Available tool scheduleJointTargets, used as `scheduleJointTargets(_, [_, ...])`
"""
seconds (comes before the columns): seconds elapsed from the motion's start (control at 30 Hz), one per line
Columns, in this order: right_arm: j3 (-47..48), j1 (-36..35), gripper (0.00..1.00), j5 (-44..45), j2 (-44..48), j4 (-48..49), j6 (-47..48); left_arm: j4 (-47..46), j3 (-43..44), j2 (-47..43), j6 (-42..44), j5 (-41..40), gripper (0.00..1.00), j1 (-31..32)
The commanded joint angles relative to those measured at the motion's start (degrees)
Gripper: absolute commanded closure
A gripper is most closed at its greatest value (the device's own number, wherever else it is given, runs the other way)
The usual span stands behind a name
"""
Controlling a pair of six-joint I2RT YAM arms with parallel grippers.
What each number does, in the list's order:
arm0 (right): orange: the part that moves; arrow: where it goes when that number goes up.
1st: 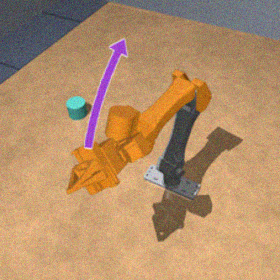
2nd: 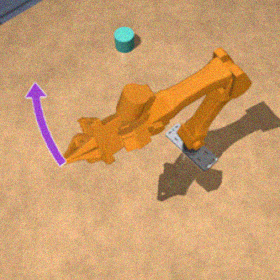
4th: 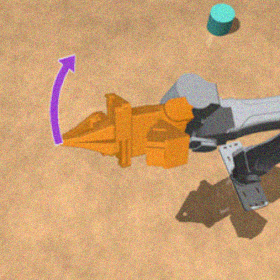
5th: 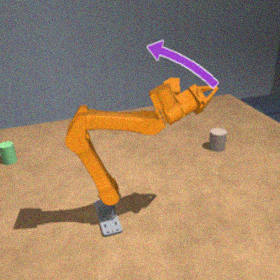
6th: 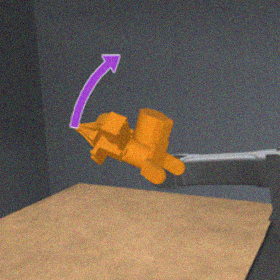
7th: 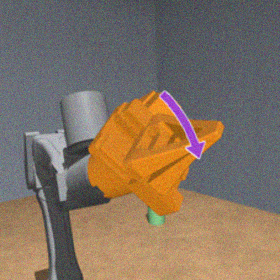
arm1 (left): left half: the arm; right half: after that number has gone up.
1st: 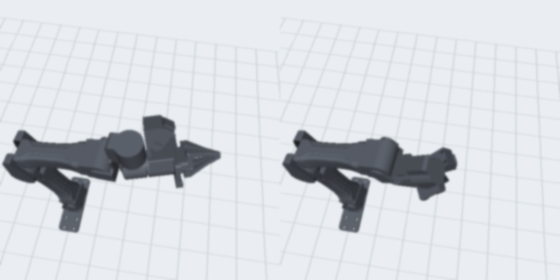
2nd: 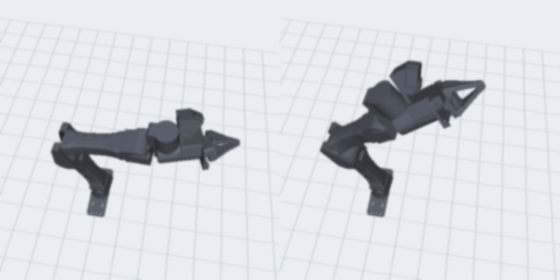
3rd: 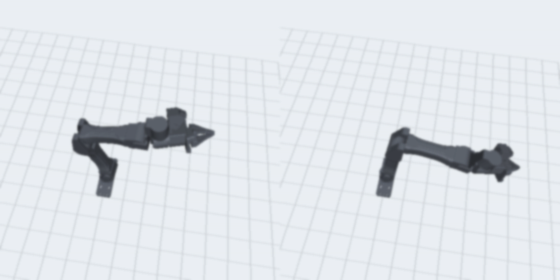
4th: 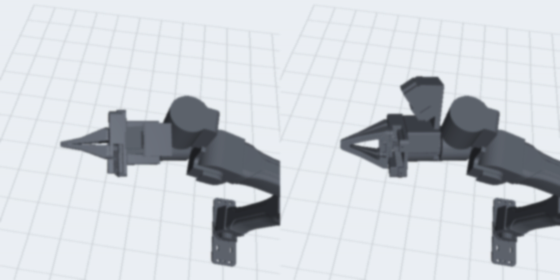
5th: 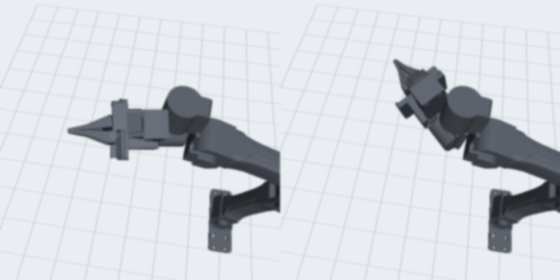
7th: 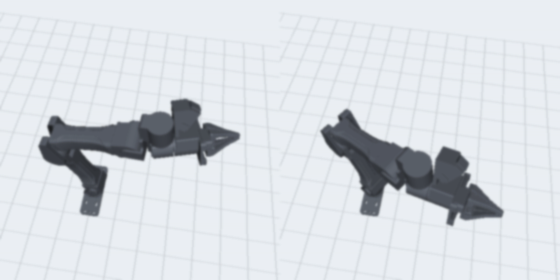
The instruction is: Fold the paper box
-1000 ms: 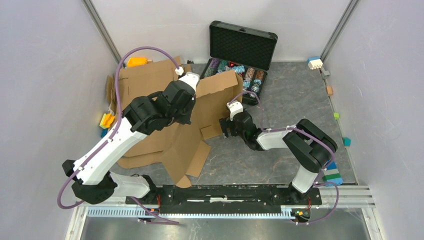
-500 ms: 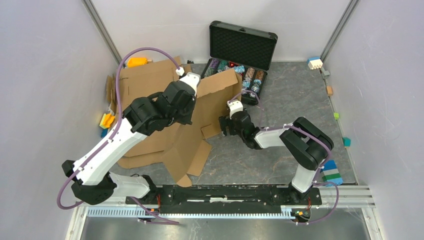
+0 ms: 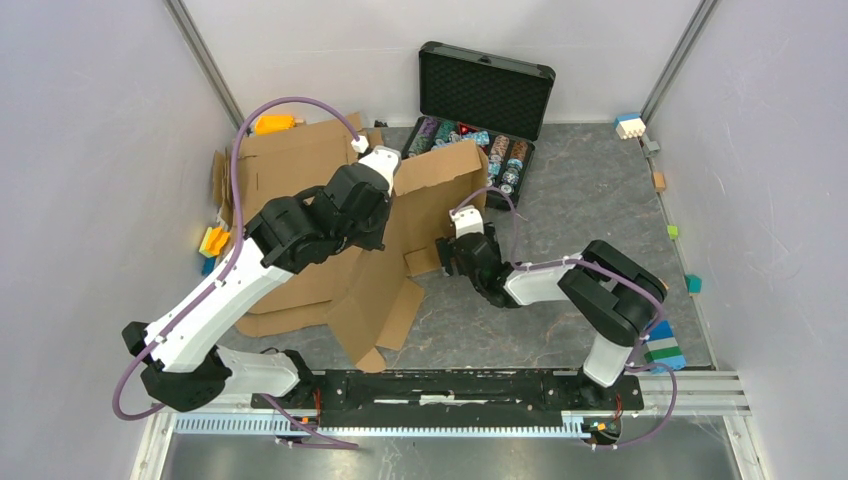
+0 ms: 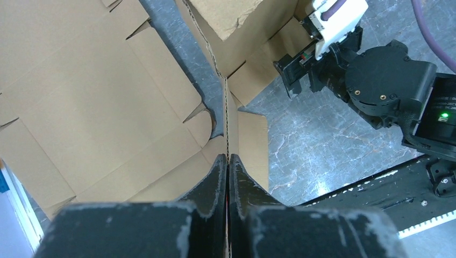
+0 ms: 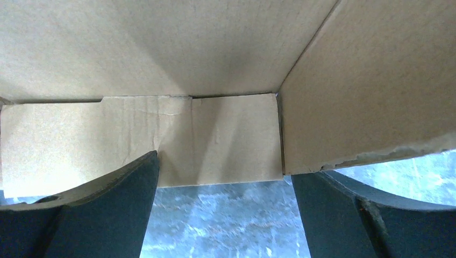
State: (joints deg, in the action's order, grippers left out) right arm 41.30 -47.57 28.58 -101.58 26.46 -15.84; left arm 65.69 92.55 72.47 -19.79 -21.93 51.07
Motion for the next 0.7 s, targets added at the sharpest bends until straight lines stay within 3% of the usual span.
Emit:
scheduleJointTargets(0.0, [-4.5,0.0,0.08,0.0,4.8,-6.7,1.3,-0.7,-0.4,-0.2,1.9,4.5,0.98,-0.4])
scheduleJointTargets(0.27, [-13.6,-0.9,0.1,-4.5,16.4,-3.7,0.6,-3.5,-1.4,-0.6,3.3,13.3,0.98,-0.4])
scheduleJointTargets(0.4, [-16.5,-1.4,0.04,-2.8,20.9,-5.0,0.6,-4.0,-1.2,-0.3,2.9,11.9,0.95,-0.4])
scheduleJointTargets(0.57, [-17.8,-0.7,0.02,-2.8,26.4,-6.7,1.2,-4.1,0.0,-0.6,2.1,9.5,0.59,-0.9])
scheduleJointTargets(0.67, [-18.8,1.2,0.02,-5.5,29.4,-6.7,1.4,-3.9,0.6,-1.0,2.0,9.4,0.44,-1.3])
